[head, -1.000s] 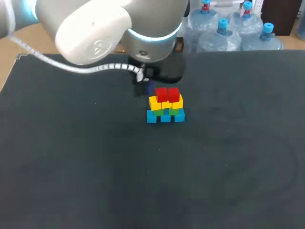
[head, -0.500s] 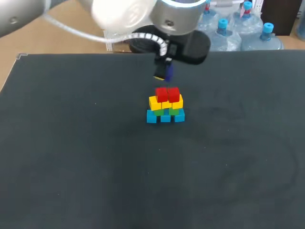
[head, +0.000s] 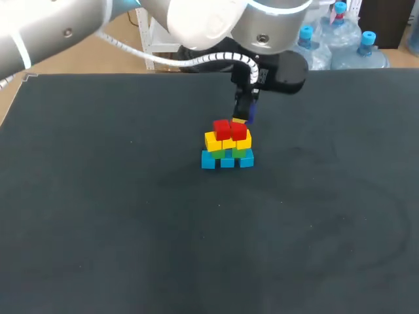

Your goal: Place the blue cubes, place green cubes on the blue cubes, place the yellow cubes on the green cubes, then place the red cubes on the yellow cubes, and place purple cube on the red cubes.

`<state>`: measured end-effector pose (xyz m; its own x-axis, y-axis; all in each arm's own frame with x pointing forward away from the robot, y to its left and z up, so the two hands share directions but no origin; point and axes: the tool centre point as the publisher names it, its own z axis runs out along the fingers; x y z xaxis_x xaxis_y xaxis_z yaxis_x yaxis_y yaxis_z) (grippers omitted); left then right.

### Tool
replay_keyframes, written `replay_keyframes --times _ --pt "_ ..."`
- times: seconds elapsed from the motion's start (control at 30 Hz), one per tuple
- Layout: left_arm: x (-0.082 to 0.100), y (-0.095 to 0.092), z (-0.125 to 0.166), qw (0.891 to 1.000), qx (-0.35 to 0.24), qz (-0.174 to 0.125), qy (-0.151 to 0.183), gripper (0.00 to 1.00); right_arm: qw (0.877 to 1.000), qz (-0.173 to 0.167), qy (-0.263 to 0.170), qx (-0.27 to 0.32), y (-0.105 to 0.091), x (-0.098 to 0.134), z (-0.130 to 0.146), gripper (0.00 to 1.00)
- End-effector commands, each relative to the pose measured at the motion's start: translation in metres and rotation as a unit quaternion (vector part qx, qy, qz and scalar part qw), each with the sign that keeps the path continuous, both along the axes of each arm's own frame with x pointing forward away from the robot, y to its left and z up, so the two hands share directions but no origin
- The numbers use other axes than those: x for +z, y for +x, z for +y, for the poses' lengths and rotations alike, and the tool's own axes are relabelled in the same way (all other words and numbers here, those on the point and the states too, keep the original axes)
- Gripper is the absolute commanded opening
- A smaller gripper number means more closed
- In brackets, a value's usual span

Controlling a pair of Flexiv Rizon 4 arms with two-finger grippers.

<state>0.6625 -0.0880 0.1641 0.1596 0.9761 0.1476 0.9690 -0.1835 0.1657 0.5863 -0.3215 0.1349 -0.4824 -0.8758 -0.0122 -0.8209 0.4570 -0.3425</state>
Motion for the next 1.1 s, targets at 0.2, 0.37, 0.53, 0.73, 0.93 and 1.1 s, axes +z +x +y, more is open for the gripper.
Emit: replay_keyframes --times 0.2,0.37,0.53,0.73,0.93,1.1 --pt "-0.012 0.001 0.001 1.000 0.002 -0.002 -0.024 0.00 1.000 0.000 0.000 0.000 0.001 -0.001 0.000 1.00" --pt "-0.019 0.001 0.001 1.000 0.001 0.006 -0.030 0.00 1.000 0.000 0.000 0.000 0.001 -0.001 0.000 1.00" --pt "-0.021 0.001 0.001 0.999 -0.003 0.002 -0.033 0.00 1.000 0.000 0.000 0.000 0.001 -0.001 0.000 1.00" --pt "-0.021 0.001 0.001 0.999 -0.003 0.002 -0.033 0.00 1.000 0.000 0.000 0.000 0.001 -0.001 0.000 1.00" --pt "-0.019 0.004 0.006 0.999 0.014 0.022 -0.037 0.00 1.000 0.000 0.000 0.000 0.001 -0.001 0.000 1.00" --pt "-0.019 0.009 0.010 0.998 0.026 0.036 -0.042 0.00 1.000 0.000 0.000 0.000 0.001 -0.001 0.000 1.00"
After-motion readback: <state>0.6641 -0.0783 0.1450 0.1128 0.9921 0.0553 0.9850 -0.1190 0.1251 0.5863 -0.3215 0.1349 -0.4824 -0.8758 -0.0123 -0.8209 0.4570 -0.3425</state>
